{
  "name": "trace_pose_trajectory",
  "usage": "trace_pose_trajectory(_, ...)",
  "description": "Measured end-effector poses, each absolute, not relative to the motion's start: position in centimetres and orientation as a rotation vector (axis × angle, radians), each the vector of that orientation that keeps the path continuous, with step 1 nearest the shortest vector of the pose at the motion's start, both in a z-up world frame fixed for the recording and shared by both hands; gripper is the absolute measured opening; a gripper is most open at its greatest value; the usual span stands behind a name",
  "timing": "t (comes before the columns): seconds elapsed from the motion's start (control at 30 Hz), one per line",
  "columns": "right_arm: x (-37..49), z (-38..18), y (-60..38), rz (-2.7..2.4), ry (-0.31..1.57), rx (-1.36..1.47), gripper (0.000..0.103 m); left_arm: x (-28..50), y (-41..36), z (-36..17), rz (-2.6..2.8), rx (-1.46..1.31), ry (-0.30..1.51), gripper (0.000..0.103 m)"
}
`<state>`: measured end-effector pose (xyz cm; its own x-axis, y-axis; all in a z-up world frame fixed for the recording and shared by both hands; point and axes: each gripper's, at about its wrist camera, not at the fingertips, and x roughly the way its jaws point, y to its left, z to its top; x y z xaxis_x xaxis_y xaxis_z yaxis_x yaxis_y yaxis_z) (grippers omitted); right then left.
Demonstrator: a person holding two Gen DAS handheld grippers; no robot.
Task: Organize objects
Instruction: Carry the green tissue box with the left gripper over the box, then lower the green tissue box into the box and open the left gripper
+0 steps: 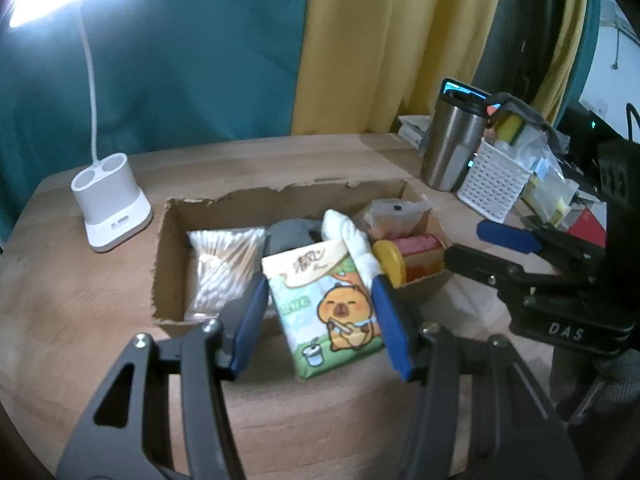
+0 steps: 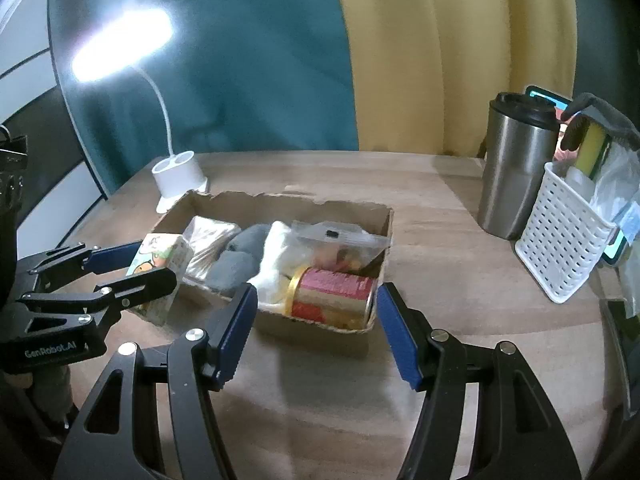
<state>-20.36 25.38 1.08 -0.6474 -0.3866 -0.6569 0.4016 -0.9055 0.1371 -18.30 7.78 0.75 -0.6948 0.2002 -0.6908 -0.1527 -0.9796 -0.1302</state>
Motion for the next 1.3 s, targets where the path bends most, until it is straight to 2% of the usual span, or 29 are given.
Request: trace_pose_trajectory(1.3,-25.5,-1.1,25.8,-2.509,0.003,1.073,0.065,-25.6,10.2,-2.4,2.658,-1.186,-0.108,0.055)
